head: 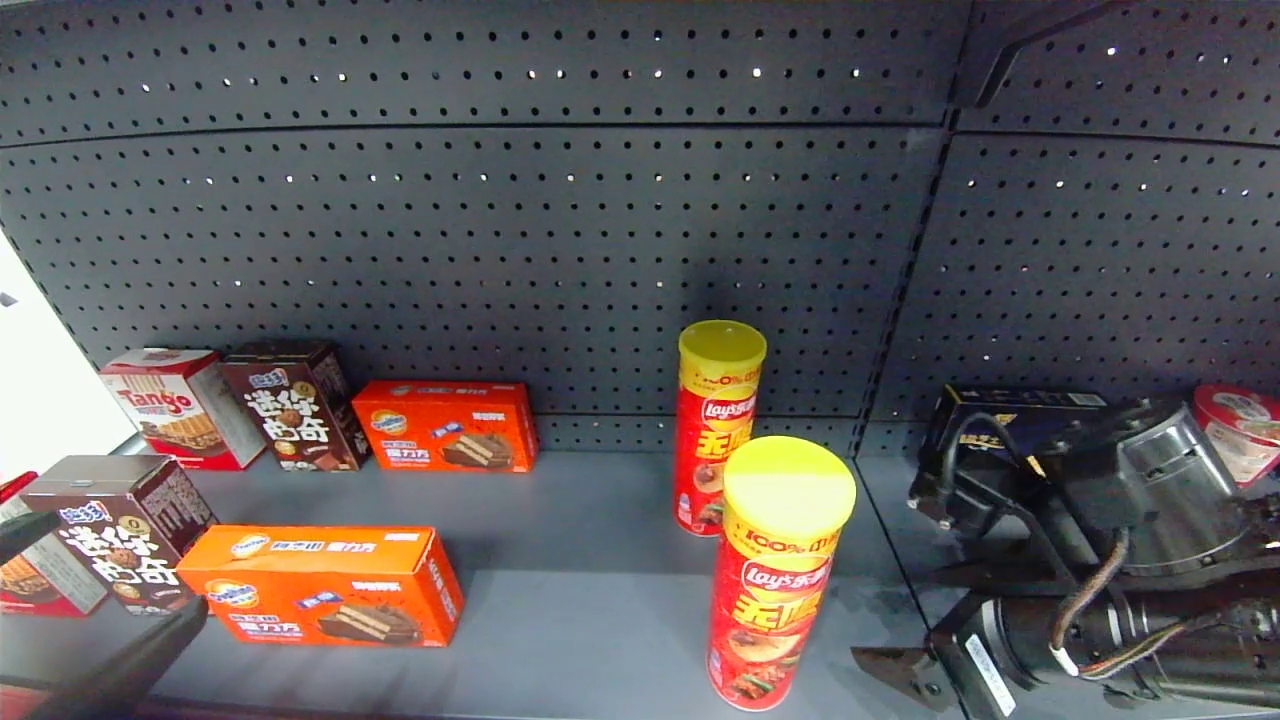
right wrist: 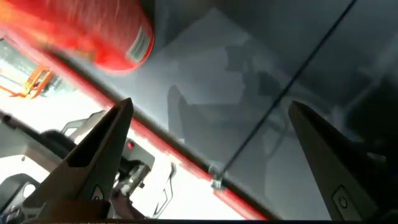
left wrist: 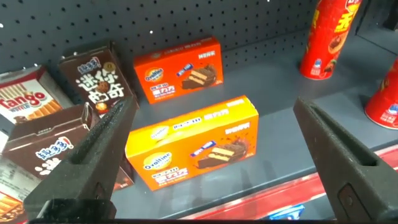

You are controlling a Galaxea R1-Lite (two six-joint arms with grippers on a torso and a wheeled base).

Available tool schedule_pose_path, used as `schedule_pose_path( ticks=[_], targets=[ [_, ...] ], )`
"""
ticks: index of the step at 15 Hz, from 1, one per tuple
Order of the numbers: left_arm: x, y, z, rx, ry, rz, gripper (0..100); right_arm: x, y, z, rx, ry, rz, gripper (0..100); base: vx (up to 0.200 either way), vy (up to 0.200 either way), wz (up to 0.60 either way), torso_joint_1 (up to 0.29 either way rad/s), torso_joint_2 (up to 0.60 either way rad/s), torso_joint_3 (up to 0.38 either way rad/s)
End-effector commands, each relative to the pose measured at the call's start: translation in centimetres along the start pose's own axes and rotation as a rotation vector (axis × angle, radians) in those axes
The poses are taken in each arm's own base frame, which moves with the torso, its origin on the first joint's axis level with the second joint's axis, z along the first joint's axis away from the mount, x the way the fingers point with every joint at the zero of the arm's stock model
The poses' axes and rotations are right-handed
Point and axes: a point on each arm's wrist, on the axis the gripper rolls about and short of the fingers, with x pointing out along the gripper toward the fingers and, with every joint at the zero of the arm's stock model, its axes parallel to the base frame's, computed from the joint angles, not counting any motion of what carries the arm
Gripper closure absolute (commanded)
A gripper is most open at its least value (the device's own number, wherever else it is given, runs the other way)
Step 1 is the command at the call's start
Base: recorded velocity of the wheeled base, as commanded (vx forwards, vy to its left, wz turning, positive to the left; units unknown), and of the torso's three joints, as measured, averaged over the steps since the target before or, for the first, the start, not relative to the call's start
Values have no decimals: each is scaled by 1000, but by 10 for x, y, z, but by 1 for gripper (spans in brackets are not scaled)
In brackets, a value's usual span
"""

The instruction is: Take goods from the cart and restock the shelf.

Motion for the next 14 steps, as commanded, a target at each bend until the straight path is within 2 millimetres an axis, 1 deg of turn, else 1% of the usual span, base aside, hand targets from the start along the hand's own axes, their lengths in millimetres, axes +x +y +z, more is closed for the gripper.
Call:
schedule_pose_path(
  ticks=[1,10,14],
  targets=[
    [1,0,-1,0,5,-16,0,12,3,6,0,19,0,0,0,0,0,0,0,0],
    [2,0,-2,-3,12,-23,0,25,8,18,-7,24,6,0,0,0,0,0,0,0],
    [2,-1,-5,-5,22,-25,0,31,12,23,-16,23,14,0,0,0,0,0,0,0]
  ],
)
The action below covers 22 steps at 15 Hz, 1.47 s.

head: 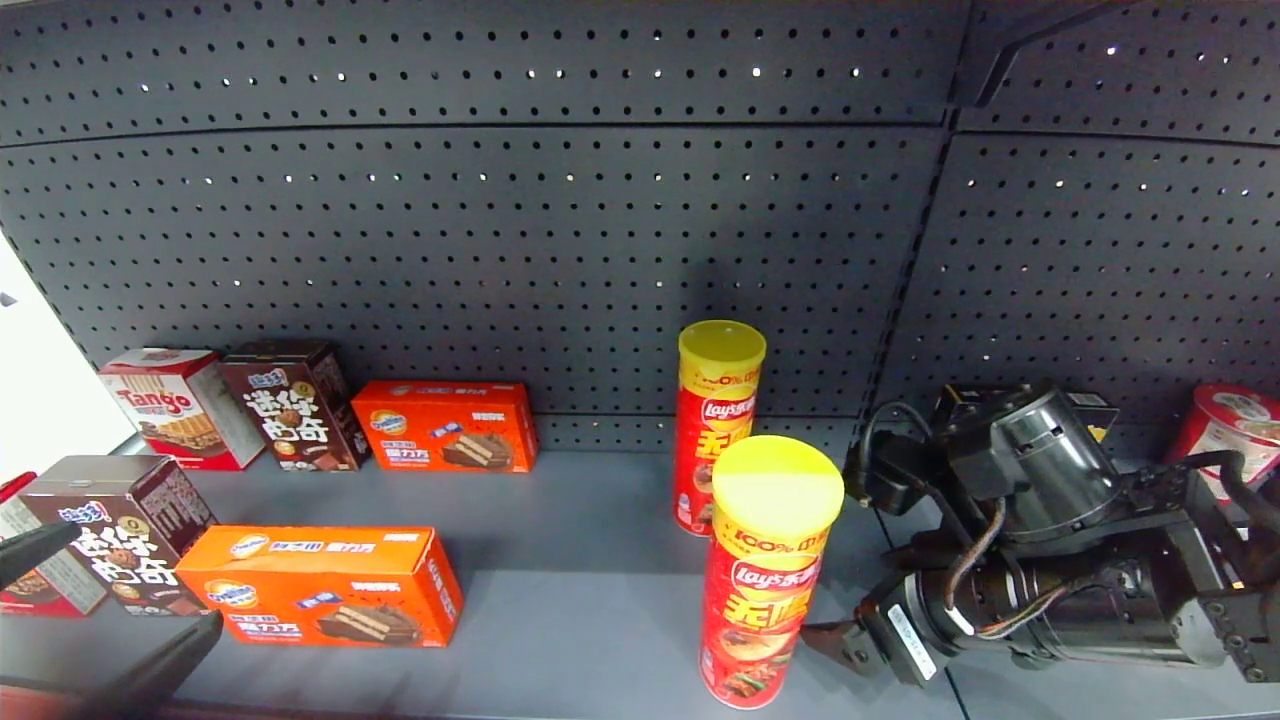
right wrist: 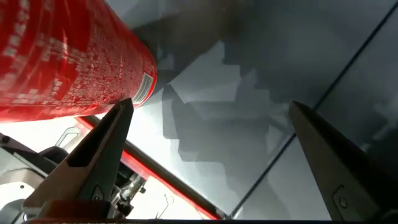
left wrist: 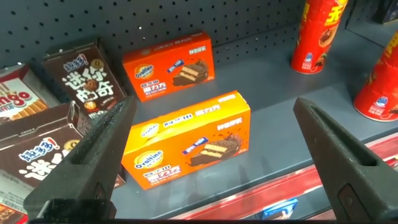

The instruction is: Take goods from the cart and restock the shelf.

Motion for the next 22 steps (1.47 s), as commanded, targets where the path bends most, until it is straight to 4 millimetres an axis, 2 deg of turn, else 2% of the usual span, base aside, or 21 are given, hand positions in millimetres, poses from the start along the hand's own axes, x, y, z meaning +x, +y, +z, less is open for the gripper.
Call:
schedule_pose_path(
  ticks=[1,22],
  targets=[
    [0,0,-2,-1,6,-1,0,3,2,2,-4,3,0,0,0,0,0,0,0,0],
    [0,-1,-8,-5,26,-3,0,15,10,7,-22,7,13,0,0,0,0,0,0,0]
  ],
)
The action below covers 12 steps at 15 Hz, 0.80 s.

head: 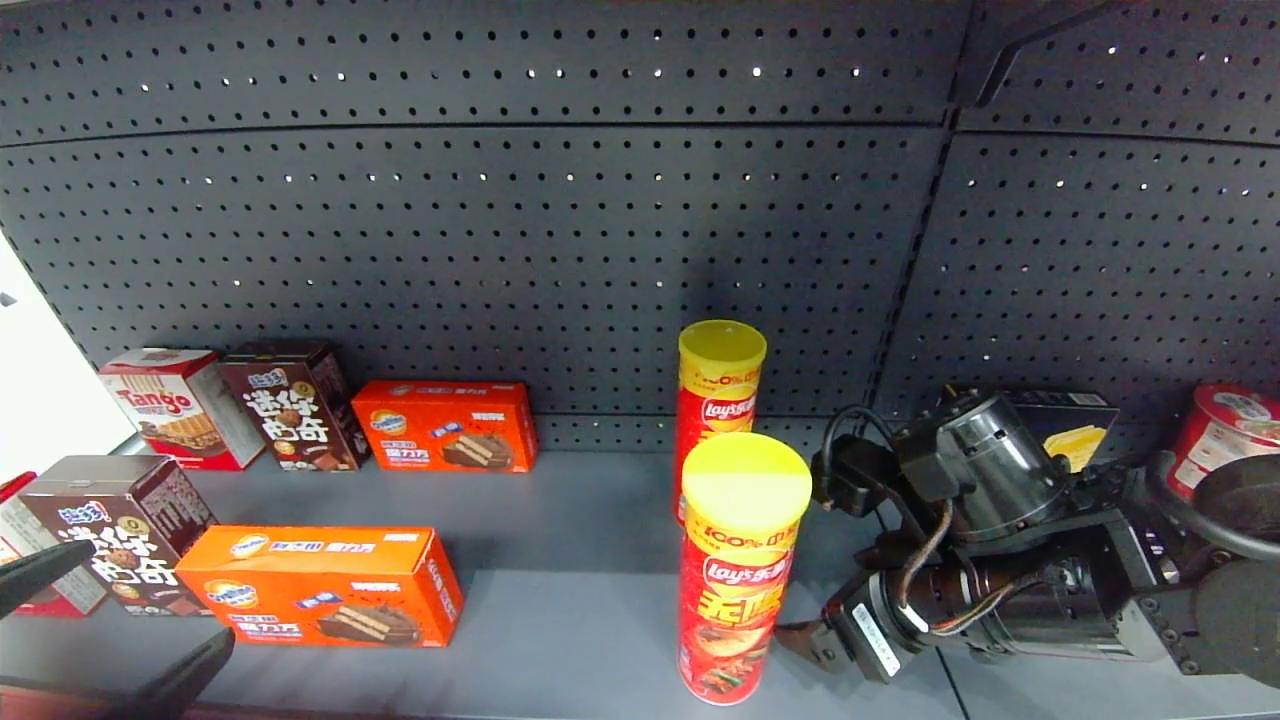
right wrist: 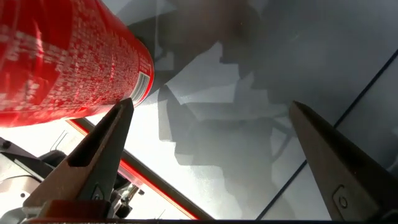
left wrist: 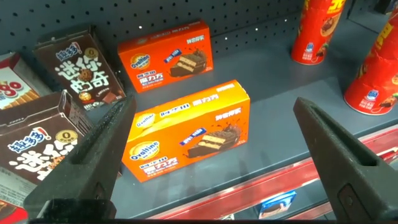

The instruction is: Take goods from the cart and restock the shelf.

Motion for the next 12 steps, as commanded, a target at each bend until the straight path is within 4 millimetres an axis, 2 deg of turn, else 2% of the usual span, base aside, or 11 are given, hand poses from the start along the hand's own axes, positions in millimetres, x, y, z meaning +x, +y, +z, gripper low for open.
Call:
schedule_pose_path(
  ticks=[1,7,12],
  targets=[
    [0,0,0,0,0,0,0,2,1,0,0,-1,1,0,0,0,0,0,0,0],
    [0,0,-1,-2,3,1,0,-3,0,0,2,-17,2,0,0,0,0,0,0,0],
    [0,-1,-7,-31,19,-3,0,-30,-5,4,21,-97,0,0,0,0,0,0,0,0]
  ],
)
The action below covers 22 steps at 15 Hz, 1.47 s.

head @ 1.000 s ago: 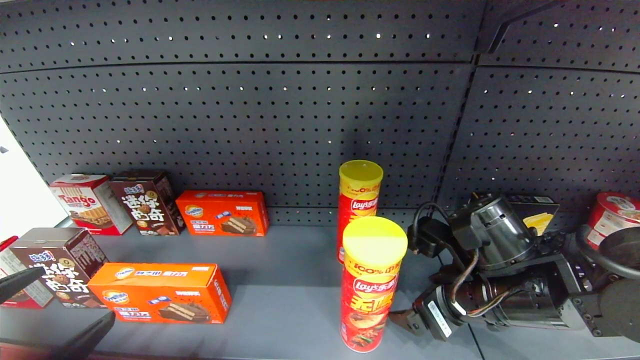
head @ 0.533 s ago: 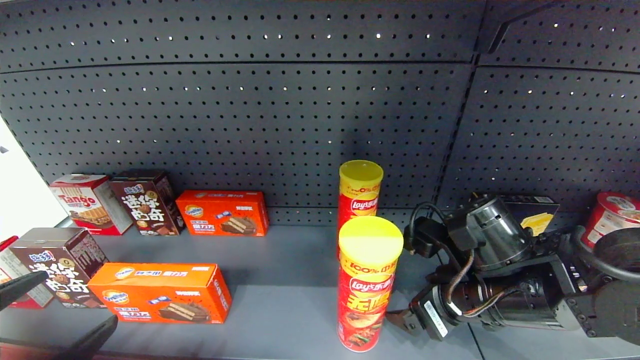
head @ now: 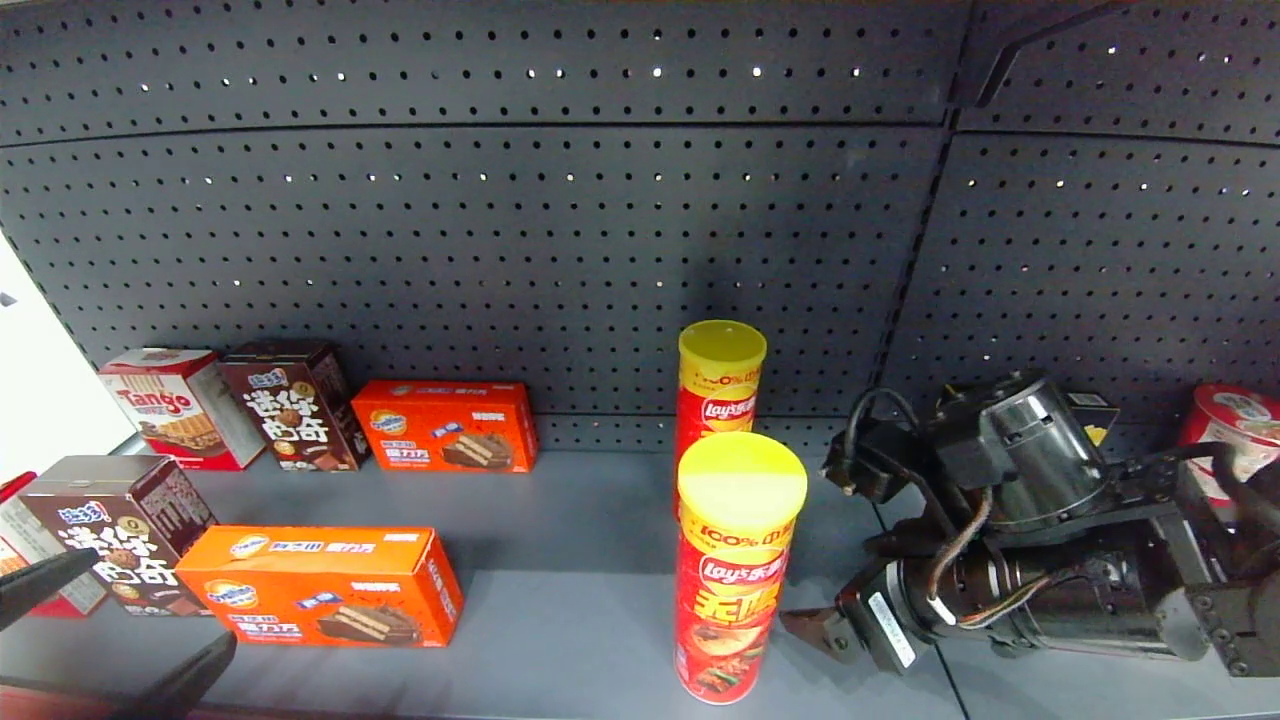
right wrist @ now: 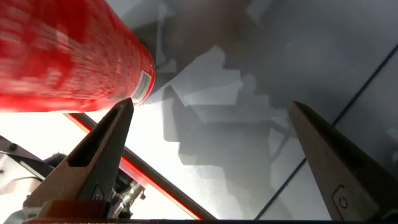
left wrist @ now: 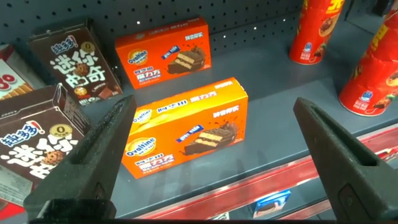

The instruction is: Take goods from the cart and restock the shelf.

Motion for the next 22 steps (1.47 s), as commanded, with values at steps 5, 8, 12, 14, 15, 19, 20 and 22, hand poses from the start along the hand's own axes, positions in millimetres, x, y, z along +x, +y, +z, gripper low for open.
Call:
schedule_pose_path(
  ticks=[5,8,12,14,15,19,20,22],
  targets=[
    [-1,-1,-9,-6,20,-1,0,-42,-7,7,22,-137,2,0,0,0,0,0,0,0],
    [-1,-1,-9,-7,23,1,0,-61,-10,9,48,-204,2,0,0,0,0,0,0,0],
    [-1,-1,-10,-8,29,3,0,-102,-26,-13,125,-296,-31,0,0,0,0,0,0,0],
    [-2,-1,-12,-8,31,4,0,-122,-38,-31,166,-338,-81,0,0,0,0,0,0,0],
    [-4,-2,-13,-8,28,5,0,-131,-40,-40,177,-363,-94,0,0,0,0,0,0,0],
    [-6,-2,-13,-7,15,15,0,-165,-55,-72,265,-465,-233,0,0,0,0,0,0,0],
    [-6,-2,-13,-5,15,15,0,-171,-58,-78,286,-488,-272,0,0,0,0,0,0,0],
    [-8,-3,-14,-6,10,18,0,-184,-58,-104,334,-528,-362,0,0,0,0,0,0,0]
  ],
)
